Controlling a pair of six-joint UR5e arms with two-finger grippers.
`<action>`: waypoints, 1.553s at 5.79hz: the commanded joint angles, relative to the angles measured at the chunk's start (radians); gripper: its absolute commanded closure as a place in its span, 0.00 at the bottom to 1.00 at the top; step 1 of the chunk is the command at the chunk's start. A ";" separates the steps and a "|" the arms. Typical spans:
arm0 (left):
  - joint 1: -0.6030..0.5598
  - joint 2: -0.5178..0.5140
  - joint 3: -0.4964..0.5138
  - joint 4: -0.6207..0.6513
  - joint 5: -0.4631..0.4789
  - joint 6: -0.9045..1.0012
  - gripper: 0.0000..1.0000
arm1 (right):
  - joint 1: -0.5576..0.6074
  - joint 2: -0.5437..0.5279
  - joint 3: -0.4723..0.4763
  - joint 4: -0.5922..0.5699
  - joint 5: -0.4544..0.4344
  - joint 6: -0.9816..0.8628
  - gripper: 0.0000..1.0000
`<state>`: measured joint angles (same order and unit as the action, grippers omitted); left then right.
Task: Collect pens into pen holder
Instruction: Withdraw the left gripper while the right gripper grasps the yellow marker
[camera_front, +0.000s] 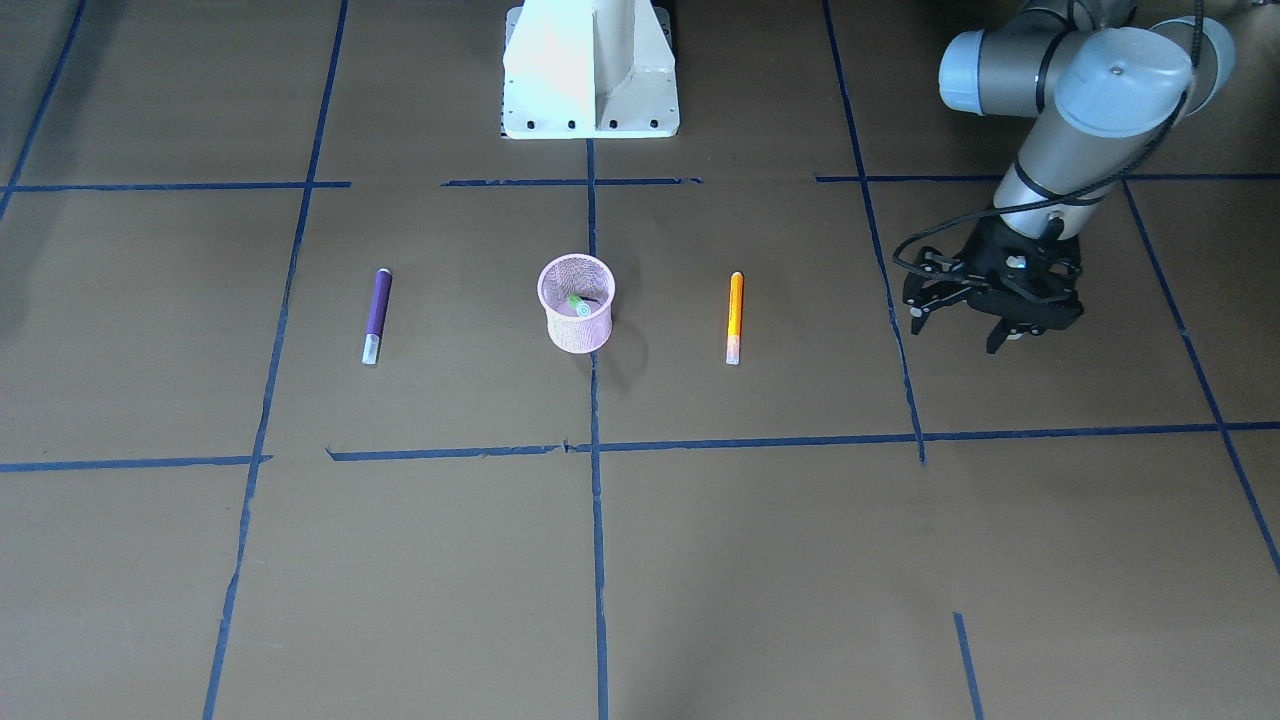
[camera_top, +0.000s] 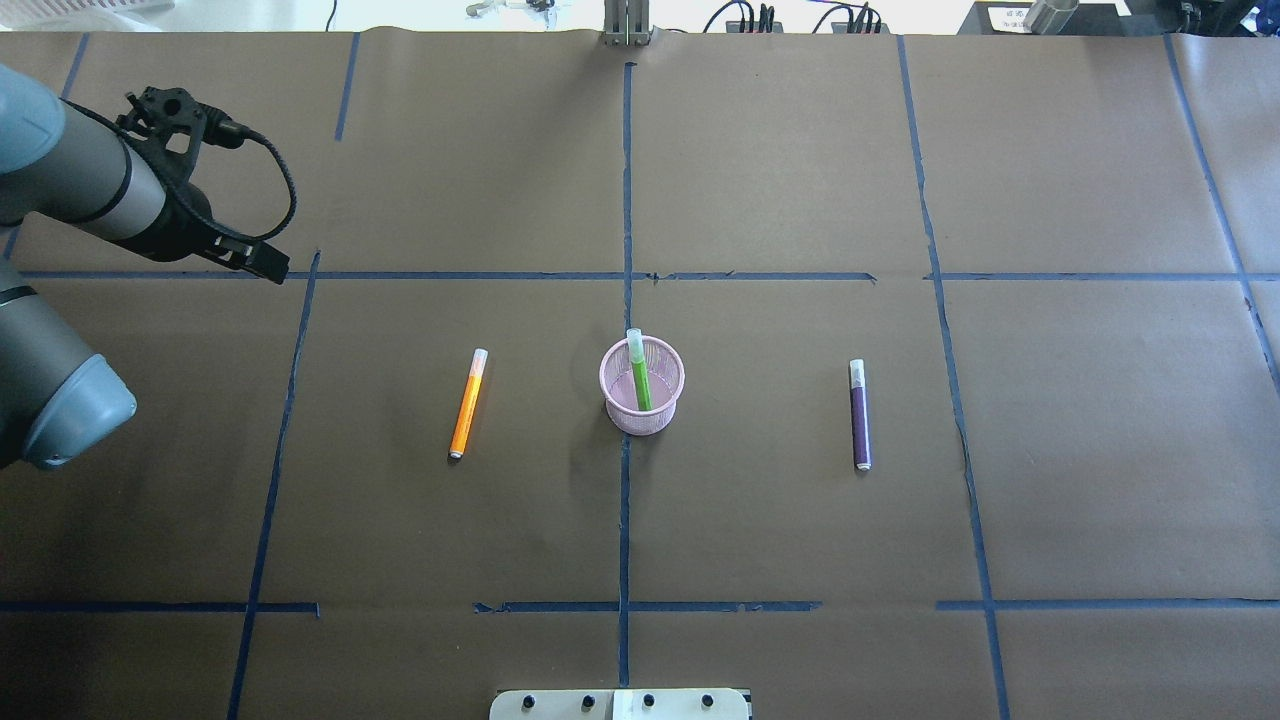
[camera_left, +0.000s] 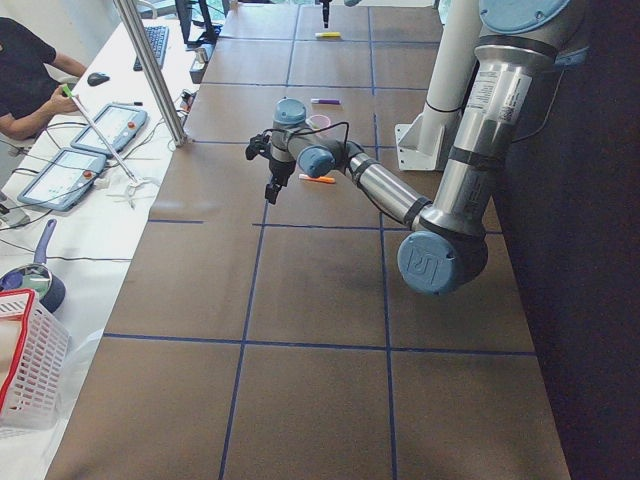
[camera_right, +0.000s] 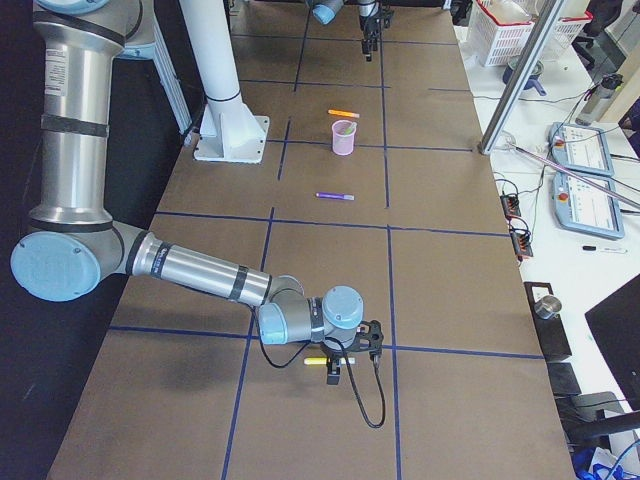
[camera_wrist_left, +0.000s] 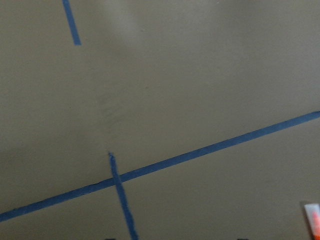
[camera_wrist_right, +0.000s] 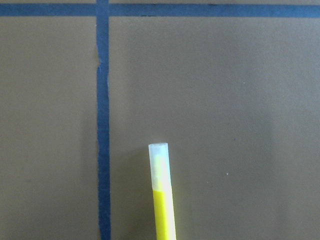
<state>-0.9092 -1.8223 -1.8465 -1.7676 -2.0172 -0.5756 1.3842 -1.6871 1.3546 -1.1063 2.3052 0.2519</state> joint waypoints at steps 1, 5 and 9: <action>-0.005 0.018 -0.005 0.004 -0.001 0.019 0.15 | -0.060 0.006 -0.114 0.182 -0.003 0.062 0.05; -0.005 0.026 -0.005 -0.006 -0.003 0.019 0.14 | -0.105 0.035 -0.117 0.204 0.023 0.182 1.00; -0.004 0.028 -0.005 -0.006 -0.003 0.017 0.14 | -0.097 -0.048 0.000 0.236 0.032 0.170 1.00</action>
<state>-0.9128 -1.7948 -1.8515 -1.7733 -2.0203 -0.5575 1.2853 -1.7219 1.3269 -0.8806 2.3309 0.4202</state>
